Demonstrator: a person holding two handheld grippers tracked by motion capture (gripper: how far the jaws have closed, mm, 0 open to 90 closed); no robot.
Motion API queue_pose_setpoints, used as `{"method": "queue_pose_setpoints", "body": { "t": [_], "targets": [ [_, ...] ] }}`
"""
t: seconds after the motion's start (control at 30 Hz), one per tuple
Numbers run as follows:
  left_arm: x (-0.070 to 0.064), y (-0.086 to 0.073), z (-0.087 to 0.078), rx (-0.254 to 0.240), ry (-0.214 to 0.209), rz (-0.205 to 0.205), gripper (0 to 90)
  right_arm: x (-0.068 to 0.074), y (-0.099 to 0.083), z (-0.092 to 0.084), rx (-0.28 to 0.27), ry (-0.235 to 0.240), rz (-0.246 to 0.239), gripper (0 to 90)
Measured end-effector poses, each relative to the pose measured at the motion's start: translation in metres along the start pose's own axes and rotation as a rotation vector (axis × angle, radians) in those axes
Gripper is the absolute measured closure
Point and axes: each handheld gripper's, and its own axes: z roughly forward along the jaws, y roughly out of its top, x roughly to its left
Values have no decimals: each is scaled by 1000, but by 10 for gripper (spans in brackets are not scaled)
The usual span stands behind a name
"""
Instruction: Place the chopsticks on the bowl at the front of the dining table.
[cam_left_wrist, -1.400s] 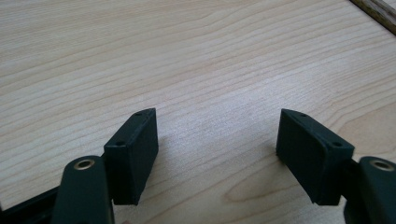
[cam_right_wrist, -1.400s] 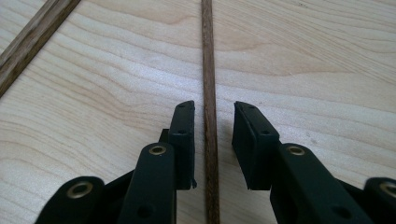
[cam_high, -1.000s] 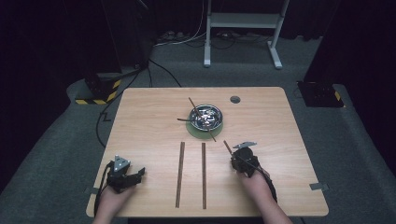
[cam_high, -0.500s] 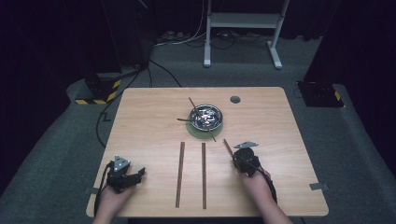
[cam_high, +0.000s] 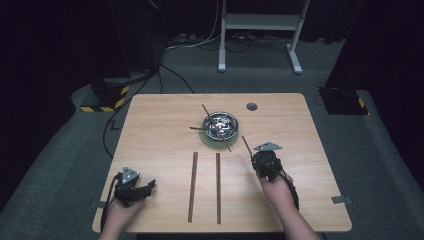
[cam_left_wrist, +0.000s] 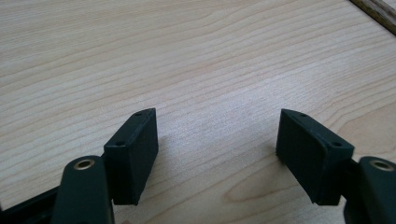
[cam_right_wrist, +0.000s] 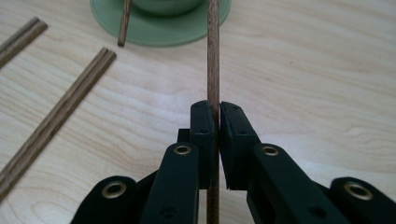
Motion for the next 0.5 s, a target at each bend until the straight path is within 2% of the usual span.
{"method": "queue_pose_setpoints", "body": {
  "t": [0.23, 0.5],
  "targets": [
    [0, 0, 0, 1, 0, 0, 296, 2, 16, -5, -42, -11, -15, 844],
    [0, 0, 0, 1, 0, -1, 297, 3, 35, -4, -65, 7, -16, 844]
  ]
}}
